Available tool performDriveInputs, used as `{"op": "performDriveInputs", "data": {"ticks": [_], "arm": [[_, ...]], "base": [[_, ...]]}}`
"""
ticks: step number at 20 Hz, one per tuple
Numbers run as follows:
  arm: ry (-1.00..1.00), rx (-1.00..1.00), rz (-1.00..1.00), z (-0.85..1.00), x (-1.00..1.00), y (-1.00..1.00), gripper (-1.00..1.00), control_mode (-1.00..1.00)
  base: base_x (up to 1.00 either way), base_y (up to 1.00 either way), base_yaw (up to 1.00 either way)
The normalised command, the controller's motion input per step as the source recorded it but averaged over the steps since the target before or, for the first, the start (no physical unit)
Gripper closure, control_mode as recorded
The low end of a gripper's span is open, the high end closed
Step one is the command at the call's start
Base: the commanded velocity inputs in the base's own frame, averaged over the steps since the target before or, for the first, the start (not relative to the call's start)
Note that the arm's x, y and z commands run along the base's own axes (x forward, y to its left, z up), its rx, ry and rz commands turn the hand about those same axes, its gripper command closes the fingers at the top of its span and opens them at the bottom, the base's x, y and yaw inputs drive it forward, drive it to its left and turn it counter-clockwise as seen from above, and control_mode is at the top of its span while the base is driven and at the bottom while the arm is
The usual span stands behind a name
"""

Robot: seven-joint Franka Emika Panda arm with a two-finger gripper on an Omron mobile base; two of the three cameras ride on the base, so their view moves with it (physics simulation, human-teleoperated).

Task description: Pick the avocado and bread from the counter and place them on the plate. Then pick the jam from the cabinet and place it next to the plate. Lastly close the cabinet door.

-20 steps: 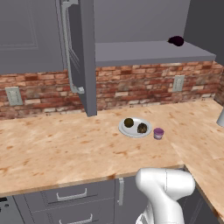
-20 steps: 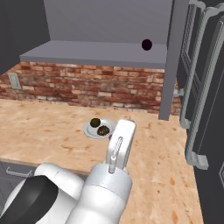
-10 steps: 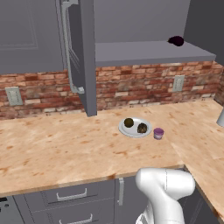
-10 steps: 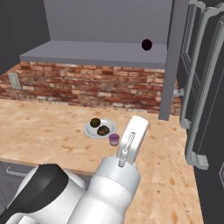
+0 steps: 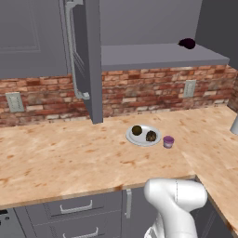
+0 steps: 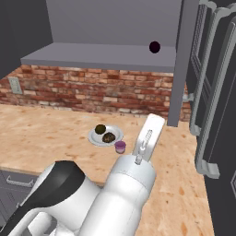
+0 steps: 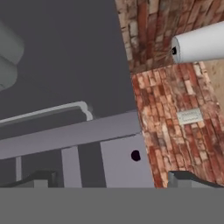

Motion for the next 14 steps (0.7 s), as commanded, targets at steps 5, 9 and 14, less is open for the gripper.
{"op": "performDriveInputs", "data": {"ticks": [5,9,14], "arm": [[0.0,0.01,0.0,0.0,0.25,-0.23,-1.0,-1.0],[0.0,0.0,0.0,0.0,0.18,-0.21,-1.0,-1.0],[0.0,0.0,0.0,0.0,0.08,-0.25,-1.0,-1.0]], "base": [[0.0,0.0,0.0],[0.0,0.0,0.0],[0.0,0.0,0.0]]}}
